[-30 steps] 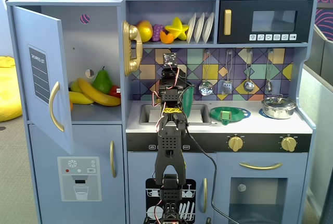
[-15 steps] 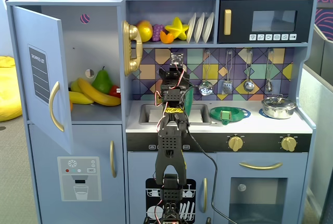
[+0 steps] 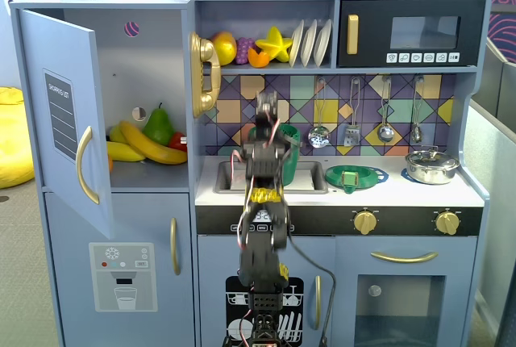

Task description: Pick up the green pineapple from the left cabinet and place it in the green recipient

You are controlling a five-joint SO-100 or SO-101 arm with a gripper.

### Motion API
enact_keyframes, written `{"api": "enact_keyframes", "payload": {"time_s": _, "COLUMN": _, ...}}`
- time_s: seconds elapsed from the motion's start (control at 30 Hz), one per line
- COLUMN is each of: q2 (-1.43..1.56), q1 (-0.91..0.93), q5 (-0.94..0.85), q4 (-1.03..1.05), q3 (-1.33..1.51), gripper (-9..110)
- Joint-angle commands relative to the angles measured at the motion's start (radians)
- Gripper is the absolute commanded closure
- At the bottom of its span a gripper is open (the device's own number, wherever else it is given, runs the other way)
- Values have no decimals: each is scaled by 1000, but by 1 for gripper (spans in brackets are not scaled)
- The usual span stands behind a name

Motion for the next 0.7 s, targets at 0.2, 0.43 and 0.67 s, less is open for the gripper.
{"api": "enact_keyframes", "payload": {"time_s": 0.2, "q2": 368, "q1": -9, "q5": -15, "q4": 49, "q3": 753, "gripper": 73}}
{"api": "enact_keyframes", "payload": {"time_s": 0.43, "q2": 563, "q1": -34, "q5": -26, "q4": 133, "q3": 1115, "gripper": 87}}
{"api": "enact_keyframes", "payload": {"time_s": 0.67, "q2": 699, "q1": -67, "q5": 43, "q4": 574, "q3": 1126, "gripper": 101}}
